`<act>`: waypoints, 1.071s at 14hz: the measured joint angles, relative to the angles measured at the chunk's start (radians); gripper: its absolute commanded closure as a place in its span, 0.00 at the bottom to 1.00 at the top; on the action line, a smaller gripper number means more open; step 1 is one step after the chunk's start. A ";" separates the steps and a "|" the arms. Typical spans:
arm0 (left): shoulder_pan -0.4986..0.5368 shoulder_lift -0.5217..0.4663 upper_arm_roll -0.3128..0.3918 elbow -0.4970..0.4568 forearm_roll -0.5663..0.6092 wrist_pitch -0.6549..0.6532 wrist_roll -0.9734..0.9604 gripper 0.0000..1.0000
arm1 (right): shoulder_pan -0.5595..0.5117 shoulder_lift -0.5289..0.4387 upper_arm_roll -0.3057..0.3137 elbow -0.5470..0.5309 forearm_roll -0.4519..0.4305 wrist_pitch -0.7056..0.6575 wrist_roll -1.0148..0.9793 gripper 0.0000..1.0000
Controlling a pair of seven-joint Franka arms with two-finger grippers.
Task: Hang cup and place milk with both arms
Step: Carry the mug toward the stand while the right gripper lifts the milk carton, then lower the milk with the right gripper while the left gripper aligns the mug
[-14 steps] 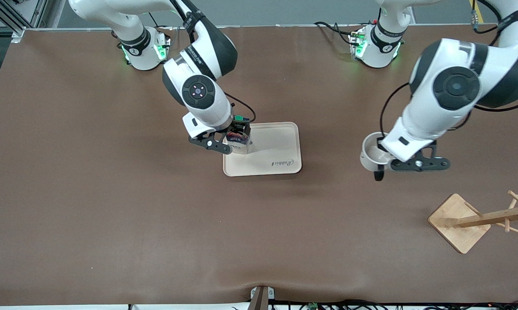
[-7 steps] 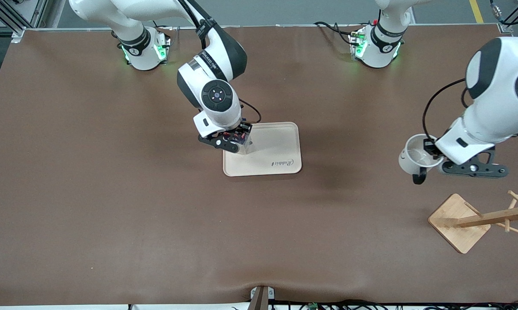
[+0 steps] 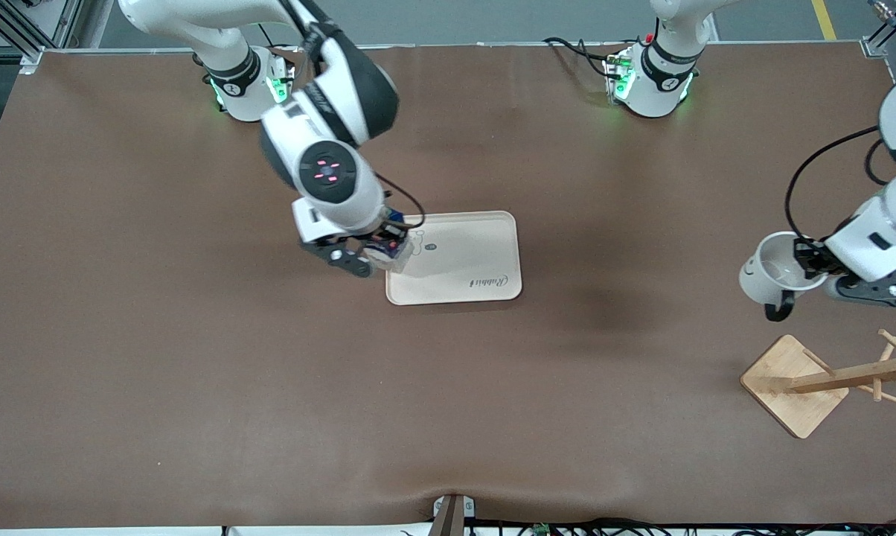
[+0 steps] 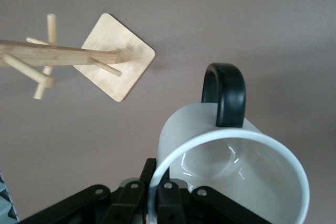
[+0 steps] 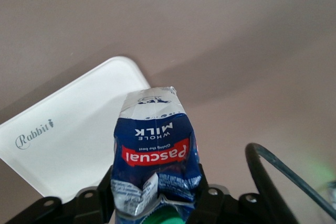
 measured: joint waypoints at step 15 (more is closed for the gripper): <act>0.124 0.126 0.002 0.089 -0.032 0.108 0.143 1.00 | -0.559 -0.125 -0.012 -0.157 -0.199 -0.059 -0.811 1.00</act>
